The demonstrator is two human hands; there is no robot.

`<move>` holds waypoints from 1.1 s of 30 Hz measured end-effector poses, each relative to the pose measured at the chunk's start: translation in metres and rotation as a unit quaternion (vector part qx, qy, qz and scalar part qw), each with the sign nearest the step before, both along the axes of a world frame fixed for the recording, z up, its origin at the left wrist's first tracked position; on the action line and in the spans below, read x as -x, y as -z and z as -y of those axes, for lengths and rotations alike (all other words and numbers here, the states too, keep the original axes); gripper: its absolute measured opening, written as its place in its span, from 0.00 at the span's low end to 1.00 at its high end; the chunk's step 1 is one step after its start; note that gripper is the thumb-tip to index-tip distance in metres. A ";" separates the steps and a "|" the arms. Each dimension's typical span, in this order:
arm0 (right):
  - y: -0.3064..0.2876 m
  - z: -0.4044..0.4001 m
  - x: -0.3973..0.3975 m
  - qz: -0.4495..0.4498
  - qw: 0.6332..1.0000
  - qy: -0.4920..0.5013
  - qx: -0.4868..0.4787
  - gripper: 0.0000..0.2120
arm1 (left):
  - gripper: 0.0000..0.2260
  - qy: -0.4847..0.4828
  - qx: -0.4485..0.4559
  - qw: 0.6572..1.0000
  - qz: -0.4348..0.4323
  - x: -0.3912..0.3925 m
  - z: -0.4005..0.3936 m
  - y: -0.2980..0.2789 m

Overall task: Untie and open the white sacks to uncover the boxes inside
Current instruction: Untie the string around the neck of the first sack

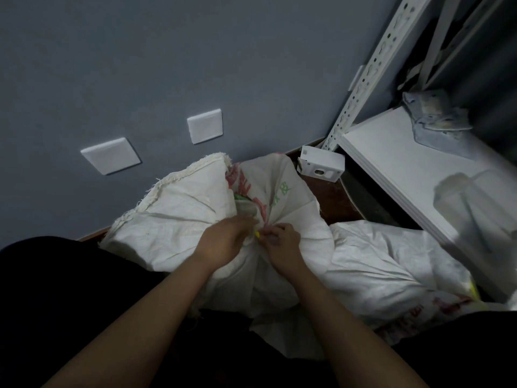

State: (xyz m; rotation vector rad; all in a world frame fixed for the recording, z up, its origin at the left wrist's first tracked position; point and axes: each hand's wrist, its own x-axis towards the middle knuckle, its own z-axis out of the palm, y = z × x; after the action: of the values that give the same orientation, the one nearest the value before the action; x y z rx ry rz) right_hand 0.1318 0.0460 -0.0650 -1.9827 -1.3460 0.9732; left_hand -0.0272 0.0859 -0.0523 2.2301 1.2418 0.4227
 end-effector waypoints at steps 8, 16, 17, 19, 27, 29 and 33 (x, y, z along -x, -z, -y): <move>-0.036 0.021 -0.014 -0.211 0.975 0.066 -0.037 0.05 | 0.16 -0.119 0.039 0.987 -0.103 -0.022 -0.031 -0.016; -0.102 0.050 -0.102 -0.408 0.832 0.320 -0.197 0.07 | 0.11 -0.038 -0.064 0.996 0.054 -0.086 -0.015 -0.075; -0.112 0.055 -0.119 -0.415 0.819 0.333 -0.213 0.06 | 0.11 -0.026 -0.056 0.996 0.062 -0.103 -0.013 -0.084; -0.130 0.063 -0.156 -0.405 0.806 0.362 -0.234 0.06 | 0.11 -0.003 -0.039 0.996 0.080 -0.141 -0.010 -0.100; -0.168 0.066 -0.334 -0.241 0.817 0.441 -0.283 0.03 | 0.11 0.086 0.022 0.991 0.098 -0.321 -0.004 -0.148; -0.160 0.062 -0.383 -0.172 0.836 0.449 -0.266 0.03 | 0.12 0.095 0.026 0.990 0.100 -0.368 -0.006 -0.150; -0.125 0.052 -0.458 -0.056 0.856 0.456 -0.236 0.04 | 0.13 0.098 0.018 0.992 0.083 -0.442 -0.015 -0.141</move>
State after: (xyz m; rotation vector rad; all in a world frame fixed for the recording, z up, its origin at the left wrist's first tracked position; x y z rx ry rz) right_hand 0.5894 -0.0056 0.0599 -1.7949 -0.3769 0.2500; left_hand 0.4144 0.1009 0.0887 2.2096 0.9278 0.4932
